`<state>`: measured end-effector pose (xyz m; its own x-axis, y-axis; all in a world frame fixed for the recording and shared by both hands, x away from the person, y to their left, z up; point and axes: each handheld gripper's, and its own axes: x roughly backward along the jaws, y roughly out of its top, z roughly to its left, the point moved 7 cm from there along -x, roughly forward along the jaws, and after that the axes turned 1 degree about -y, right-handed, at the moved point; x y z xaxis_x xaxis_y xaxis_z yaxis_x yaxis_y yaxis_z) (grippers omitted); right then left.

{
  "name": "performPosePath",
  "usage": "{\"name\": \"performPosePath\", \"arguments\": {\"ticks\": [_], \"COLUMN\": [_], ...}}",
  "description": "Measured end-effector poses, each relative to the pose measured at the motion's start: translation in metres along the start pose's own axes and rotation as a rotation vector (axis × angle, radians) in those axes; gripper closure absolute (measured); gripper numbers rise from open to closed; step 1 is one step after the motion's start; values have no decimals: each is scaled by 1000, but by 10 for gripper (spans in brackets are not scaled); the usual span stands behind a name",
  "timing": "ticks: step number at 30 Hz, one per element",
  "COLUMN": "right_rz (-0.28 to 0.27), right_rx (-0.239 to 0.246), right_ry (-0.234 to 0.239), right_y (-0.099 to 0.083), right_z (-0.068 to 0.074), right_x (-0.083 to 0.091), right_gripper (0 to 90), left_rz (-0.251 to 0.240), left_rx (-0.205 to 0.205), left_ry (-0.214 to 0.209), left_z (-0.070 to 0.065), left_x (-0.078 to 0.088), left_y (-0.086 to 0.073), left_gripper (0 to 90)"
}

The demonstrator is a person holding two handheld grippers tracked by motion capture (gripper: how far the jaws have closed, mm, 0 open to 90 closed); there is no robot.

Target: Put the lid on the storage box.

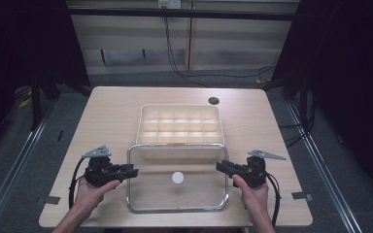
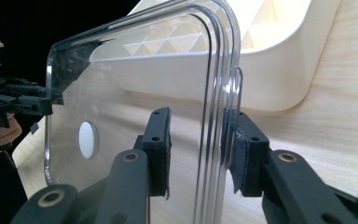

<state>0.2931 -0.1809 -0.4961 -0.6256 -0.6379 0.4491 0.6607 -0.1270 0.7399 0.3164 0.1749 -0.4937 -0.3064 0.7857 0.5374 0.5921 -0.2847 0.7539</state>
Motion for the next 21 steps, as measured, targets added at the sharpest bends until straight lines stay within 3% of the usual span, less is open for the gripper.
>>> {"name": "performPosePath", "arguments": {"ticks": [9, 21], "right_rz": [-24, -51], "right_rx": [-2, 32], "right_ry": [4, 6], "right_y": [5, 12], "right_z": [6, 18], "right_x": [5, 13], "right_gripper": [648, 663], "left_rz": [-40, -77], "left_rx": [5, -15], "left_ry": [-13, 17], "left_z": [-3, -6], "left_x": [7, 19], "left_y": [7, 17], "left_gripper": [680, 715]}}
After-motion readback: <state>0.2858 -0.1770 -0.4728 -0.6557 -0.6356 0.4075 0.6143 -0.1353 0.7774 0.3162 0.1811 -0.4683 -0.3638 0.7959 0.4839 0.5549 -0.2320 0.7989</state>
